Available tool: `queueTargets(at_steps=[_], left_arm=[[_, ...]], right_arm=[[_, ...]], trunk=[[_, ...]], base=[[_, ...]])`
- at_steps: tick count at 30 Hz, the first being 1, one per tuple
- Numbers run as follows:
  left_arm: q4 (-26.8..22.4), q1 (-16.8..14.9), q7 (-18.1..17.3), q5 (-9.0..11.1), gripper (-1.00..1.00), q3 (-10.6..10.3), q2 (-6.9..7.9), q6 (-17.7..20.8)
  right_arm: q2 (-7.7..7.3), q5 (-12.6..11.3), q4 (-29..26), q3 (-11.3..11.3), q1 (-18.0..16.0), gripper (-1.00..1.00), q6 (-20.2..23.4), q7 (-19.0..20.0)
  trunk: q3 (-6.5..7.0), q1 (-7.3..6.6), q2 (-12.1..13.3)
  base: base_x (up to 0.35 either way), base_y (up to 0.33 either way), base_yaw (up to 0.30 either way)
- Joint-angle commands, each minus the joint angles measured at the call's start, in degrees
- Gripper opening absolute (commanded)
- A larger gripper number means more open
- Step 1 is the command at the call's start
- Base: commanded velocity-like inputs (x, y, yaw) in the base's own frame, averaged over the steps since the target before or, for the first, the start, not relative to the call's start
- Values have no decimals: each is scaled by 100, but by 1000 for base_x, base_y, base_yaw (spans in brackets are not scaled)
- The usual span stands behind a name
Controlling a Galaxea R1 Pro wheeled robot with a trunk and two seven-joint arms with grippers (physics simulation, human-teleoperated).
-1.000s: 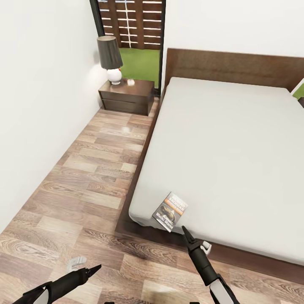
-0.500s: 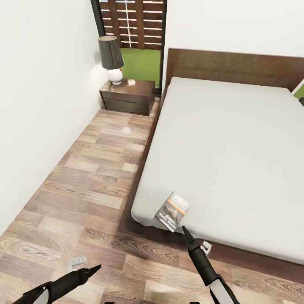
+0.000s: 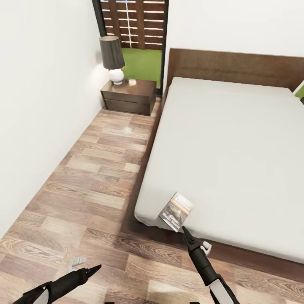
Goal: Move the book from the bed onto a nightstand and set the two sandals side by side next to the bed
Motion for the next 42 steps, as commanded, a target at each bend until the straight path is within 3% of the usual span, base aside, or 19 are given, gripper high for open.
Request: queueTargets(at_steps=[1,12,42], left_arm=[[3,-1,-25,-25,100,46,-1,22],[3,2,-27,-25,100,46,-1,22],[3,0,-36,-25,100,46,-1,22]], right_arm=[[5,-19,0,-26,-3,100,59,24],[6,-19,0,-26,-3,100,59,24],[5,-19,0,-26,-3,100,59,24]], trunk=[[-3,0,-2],[-3,0,-2],[-542,659,-1206]], base=[[0,67,0],[0,14,0],[0,0,0]])
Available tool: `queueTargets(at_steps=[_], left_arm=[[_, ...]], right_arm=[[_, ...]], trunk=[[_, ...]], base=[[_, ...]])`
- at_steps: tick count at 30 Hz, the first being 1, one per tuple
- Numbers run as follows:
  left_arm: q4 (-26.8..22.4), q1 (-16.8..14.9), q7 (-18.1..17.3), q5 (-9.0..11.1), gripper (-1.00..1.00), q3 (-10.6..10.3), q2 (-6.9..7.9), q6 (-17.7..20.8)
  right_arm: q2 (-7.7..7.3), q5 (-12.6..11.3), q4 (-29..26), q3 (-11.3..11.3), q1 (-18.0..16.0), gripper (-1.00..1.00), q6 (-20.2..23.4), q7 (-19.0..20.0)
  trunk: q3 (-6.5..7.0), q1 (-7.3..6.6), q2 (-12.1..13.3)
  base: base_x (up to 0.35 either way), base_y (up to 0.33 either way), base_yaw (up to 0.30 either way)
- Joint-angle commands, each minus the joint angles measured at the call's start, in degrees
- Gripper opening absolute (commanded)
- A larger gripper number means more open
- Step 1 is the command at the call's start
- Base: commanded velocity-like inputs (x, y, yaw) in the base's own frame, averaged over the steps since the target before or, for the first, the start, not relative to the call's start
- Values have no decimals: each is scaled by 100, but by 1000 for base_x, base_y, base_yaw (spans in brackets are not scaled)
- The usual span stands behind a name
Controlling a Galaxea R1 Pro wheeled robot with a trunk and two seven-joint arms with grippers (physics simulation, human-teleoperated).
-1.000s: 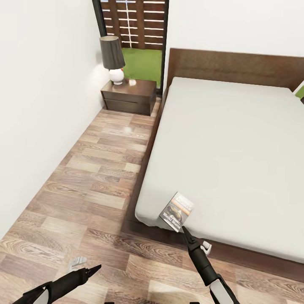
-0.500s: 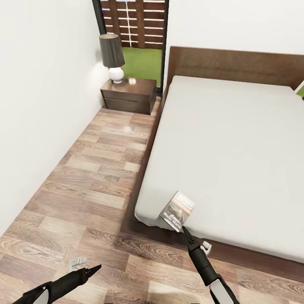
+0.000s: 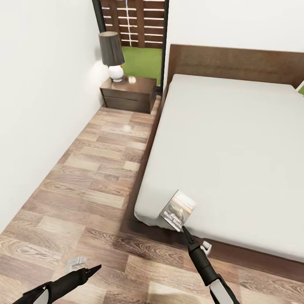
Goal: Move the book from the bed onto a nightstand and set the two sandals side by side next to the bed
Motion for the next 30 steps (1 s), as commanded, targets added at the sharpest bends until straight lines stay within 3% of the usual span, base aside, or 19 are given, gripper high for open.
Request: queueTargets(at_steps=[1,24,30], left_arm=[[2,-1,-27,-25,100,46,-1,22],[2,-5,-27,-25,100,46,-1,22],[2,-7,-27,-25,100,46,-1,22]], right_arm=[[5,-19,1,-25,-3,100,60,24],[6,-19,1,-25,-3,100,58,24],[6,-19,1,-25,-3,100,60,24]], trunk=[[-22,22,-43],[-435,528,-966],[-435,528,-966]], base=[[0,0,0],[0,0,0],[0,0,0]])
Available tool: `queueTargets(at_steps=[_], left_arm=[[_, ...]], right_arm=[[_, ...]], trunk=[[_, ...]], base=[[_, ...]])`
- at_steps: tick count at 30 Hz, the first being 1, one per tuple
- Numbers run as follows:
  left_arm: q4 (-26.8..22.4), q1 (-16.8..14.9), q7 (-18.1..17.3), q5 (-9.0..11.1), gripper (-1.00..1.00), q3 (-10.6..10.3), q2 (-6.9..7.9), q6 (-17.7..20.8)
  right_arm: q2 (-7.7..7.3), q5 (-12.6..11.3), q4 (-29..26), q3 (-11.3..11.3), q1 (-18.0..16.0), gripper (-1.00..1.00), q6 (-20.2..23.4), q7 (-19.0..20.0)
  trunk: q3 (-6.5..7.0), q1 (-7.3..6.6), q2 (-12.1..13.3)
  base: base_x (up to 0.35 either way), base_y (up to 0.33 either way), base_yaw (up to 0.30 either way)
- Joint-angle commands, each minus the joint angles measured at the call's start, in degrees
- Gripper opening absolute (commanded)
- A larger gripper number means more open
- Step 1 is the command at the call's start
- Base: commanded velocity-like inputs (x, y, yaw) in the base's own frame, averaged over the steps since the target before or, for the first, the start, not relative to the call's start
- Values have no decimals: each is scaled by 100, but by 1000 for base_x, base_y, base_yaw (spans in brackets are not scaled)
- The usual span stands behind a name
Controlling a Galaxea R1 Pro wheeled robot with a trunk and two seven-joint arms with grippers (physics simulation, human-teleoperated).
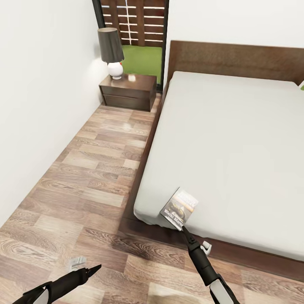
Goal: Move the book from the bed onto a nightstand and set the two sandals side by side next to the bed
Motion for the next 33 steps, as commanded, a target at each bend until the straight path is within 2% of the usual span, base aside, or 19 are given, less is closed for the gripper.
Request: queueTargets(at_steps=[1,10,20,33], left_arm=[[2,-3,-27,-25,100,46,-1,22],[2,3,-34,-25,100,46,-1,22],[2,4,-36,-25,100,46,-1,22],[2,0,-31,-25,100,48,-1,22]], right_arm=[[5,-19,1,-25,-3,100,58,24],[5,-19,1,-25,-3,100,58,24],[5,-19,1,-25,-3,100,58,24],[5,-19,1,-25,-3,100,58,24]], trunk=[[-3,0,-2],[-3,0,-2],[-183,219,-403],[-183,219,-403]], base=[[0,0,0],[0,0,0],[0,0,0],[7,5,0]])
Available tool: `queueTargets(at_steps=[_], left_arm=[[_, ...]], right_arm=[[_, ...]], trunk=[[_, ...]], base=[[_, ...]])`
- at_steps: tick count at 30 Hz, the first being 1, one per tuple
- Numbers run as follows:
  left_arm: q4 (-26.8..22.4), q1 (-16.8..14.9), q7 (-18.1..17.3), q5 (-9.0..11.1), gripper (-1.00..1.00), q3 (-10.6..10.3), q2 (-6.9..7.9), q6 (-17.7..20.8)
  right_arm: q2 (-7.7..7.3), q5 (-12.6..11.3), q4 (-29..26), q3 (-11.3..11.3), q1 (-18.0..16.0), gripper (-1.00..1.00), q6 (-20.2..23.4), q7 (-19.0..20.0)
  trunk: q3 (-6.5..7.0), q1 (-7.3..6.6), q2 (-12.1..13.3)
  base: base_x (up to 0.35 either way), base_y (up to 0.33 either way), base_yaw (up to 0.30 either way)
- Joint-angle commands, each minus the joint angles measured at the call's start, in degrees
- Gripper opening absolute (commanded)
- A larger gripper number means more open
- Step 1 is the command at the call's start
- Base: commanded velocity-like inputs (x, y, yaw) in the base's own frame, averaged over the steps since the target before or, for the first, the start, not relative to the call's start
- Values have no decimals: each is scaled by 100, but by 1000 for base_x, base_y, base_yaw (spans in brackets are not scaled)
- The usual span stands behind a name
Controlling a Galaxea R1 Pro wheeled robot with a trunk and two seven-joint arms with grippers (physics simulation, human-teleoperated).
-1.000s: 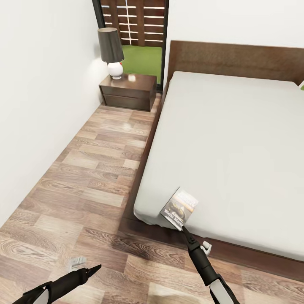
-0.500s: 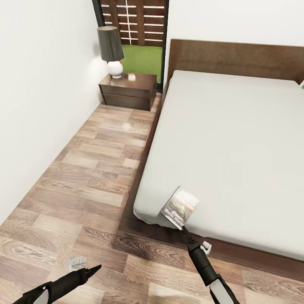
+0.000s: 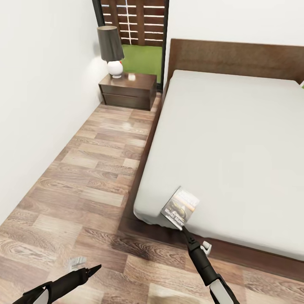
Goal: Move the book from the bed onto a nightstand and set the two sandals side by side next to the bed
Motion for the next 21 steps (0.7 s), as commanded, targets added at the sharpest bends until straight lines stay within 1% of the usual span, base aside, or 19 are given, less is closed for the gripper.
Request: queueTargets(at_steps=[1,5,21], left_arm=[[3,-4,-25,-25,100,45,-1,22],[3,-2,-16,-25,100,44,-1,18],[3,0,-9,-25,100,44,-1,22]], right_arm=[[5,-19,0,-25,-3,100,60,24],[5,-19,0,-25,-3,100,59,24],[5,-19,0,-25,-3,100,58,24]], trunk=[[-3,1,-1],[-3,1,-1],[-3,1,-1]], base=[[133,106,0],[100,80,0],[4,3,0]])
